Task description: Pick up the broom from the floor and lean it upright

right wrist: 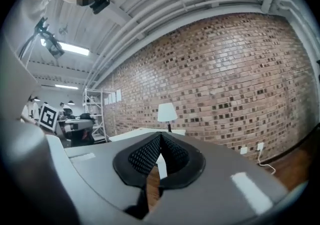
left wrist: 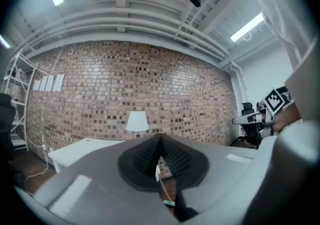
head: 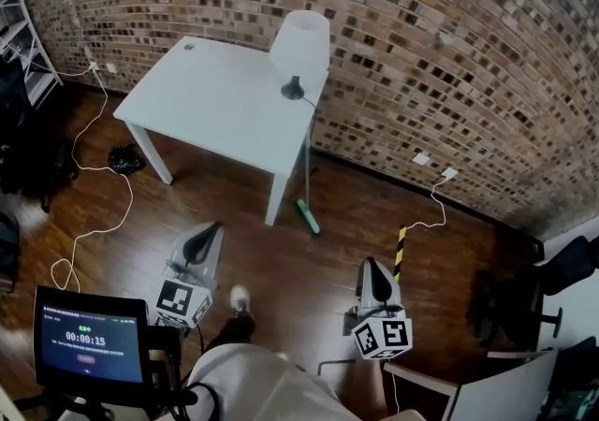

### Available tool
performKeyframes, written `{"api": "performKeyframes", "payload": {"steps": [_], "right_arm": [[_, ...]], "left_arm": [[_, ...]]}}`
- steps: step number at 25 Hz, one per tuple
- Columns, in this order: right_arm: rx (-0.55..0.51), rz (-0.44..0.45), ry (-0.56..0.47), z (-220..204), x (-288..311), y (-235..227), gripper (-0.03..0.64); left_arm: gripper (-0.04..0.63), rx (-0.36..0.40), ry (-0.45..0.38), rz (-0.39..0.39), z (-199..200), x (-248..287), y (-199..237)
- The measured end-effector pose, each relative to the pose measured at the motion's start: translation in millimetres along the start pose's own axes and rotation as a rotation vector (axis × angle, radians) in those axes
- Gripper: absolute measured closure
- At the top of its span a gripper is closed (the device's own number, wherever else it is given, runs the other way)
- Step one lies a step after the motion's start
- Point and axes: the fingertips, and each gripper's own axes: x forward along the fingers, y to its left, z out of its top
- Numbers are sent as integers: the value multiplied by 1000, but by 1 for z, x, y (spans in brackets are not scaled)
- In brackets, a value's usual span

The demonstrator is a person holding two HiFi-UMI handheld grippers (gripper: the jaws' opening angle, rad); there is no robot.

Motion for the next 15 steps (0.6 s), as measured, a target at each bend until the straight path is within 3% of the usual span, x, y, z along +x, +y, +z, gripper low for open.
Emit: {"api": "performKeyframes", "payload": {"steps": [4, 6, 10, 15], "right_arm": [[-149, 164, -14, 6, -66, 23, 604], [-169, 156, -18, 4, -103, 21, 604], [-80, 92, -17, -5, -172, 11, 604], [-10, 92, 31, -17, -230, 17, 604]], "left_arm": [[595, 22, -67, 9, 27, -51, -64], [595, 11, -50, 13, 26, -80, -99], [595, -13, 28, 8, 17, -135, -155], [595, -39, 38, 26, 27, -193, -191]]}}
